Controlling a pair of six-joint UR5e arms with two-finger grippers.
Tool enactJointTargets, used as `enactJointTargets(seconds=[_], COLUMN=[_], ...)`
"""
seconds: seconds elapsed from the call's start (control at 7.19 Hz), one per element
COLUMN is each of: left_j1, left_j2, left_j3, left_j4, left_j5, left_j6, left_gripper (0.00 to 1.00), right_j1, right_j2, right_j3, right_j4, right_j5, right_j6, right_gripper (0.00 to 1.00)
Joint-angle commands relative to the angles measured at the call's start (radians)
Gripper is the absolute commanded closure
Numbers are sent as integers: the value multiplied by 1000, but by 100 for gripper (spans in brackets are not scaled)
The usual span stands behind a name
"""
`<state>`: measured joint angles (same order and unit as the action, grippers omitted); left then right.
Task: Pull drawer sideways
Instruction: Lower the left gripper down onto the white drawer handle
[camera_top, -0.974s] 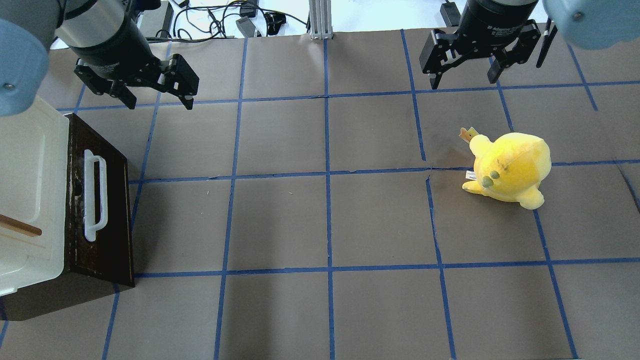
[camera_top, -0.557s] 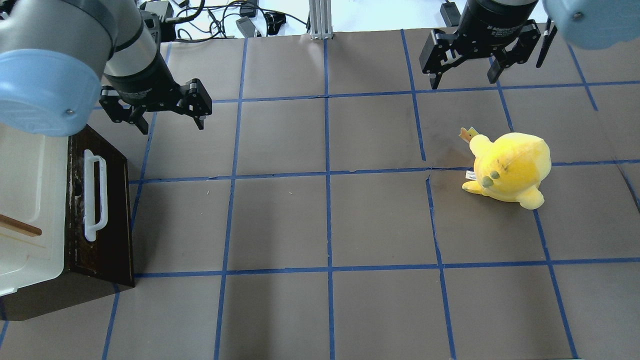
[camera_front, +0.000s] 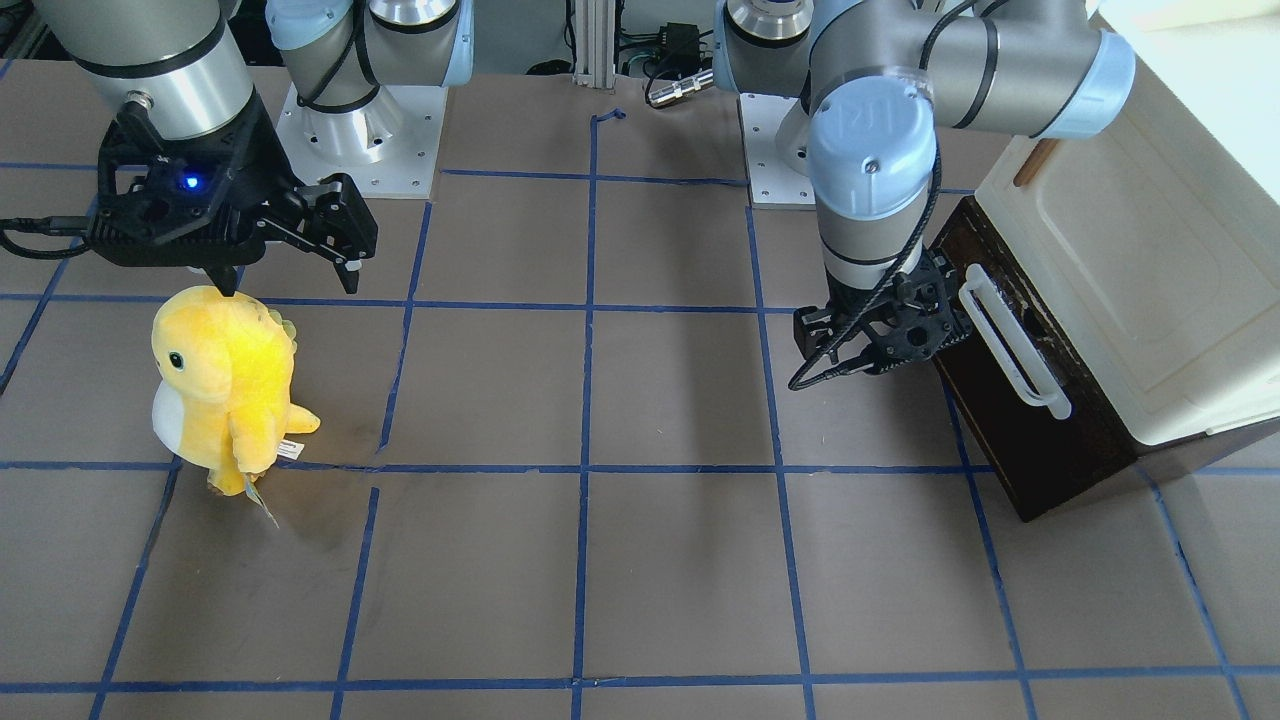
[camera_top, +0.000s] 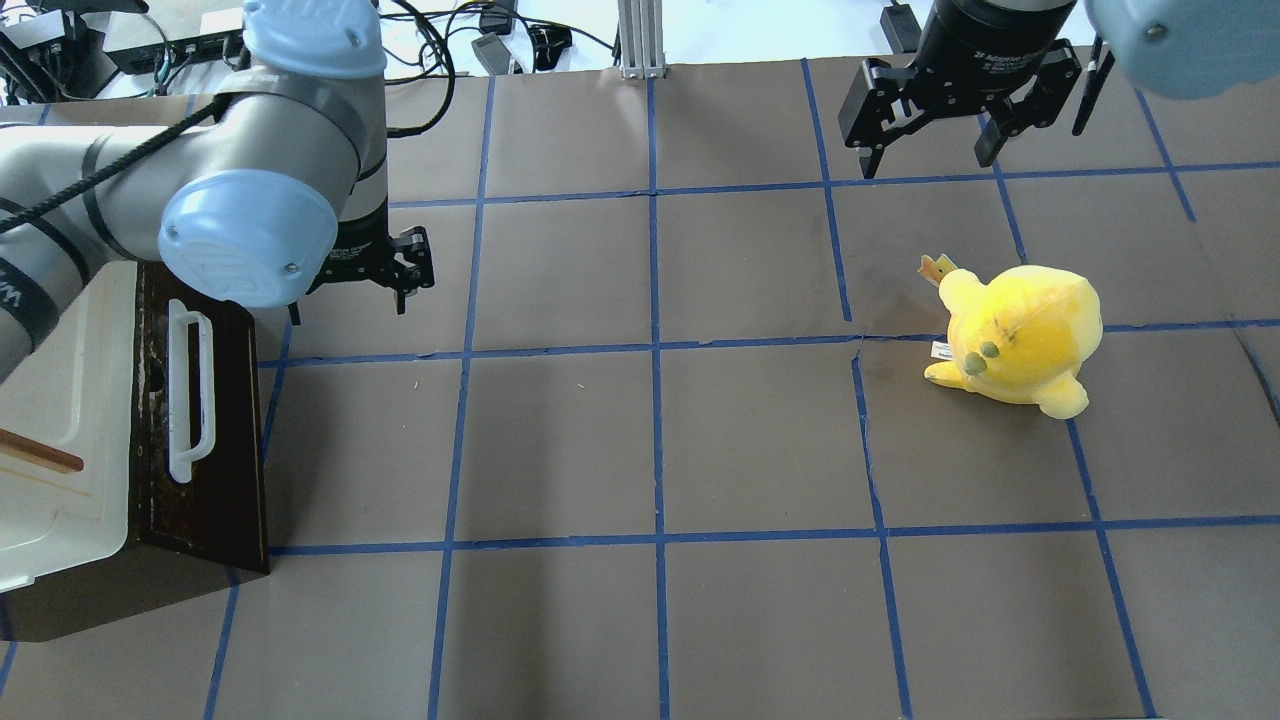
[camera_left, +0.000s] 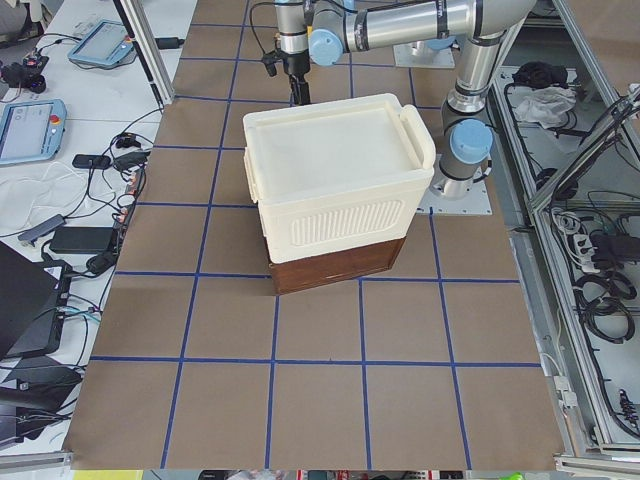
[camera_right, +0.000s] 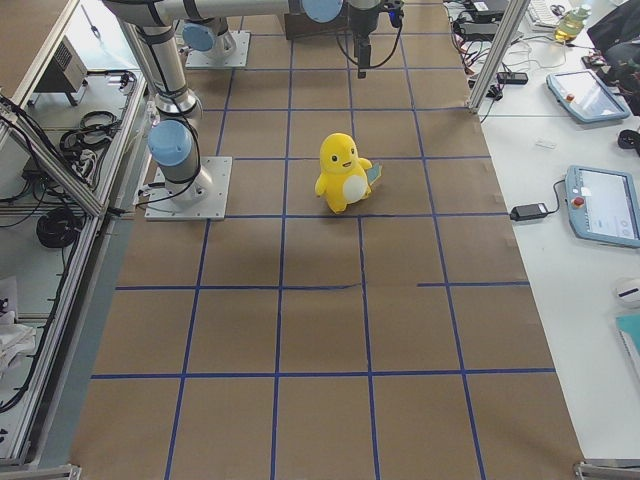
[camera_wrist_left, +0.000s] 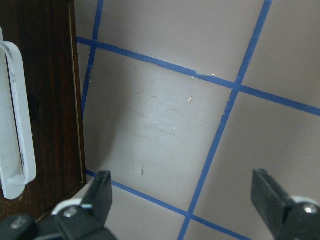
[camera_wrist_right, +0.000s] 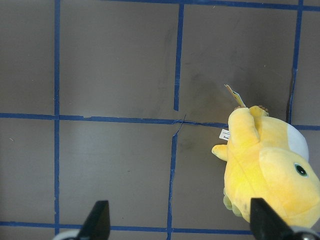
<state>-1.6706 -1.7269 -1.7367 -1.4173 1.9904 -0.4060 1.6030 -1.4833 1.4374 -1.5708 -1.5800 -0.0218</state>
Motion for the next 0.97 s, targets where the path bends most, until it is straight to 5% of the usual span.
enactJointTargets(seconds=[0.0,0.14,0.56,0.83], left_j1=[-24,-24,-24,12], left_j2=[-46,-65,-112,-135], left_j3=[-88,-118,-159,-161], left_j4=[-3,-3,-3,-3], left_j5=[243,386,538,547], left_j6=[10,6,1,9], left_gripper=[0,0,0,0], right_j1=[0,0,0,0], right_j2=[0,0,0,0], right_j3=[0,0,0,0], right_j4=[0,0,0,0], right_j5=[0,0,0,0], right_j6=[0,0,0,0], right_gripper=[0,0,0,0])
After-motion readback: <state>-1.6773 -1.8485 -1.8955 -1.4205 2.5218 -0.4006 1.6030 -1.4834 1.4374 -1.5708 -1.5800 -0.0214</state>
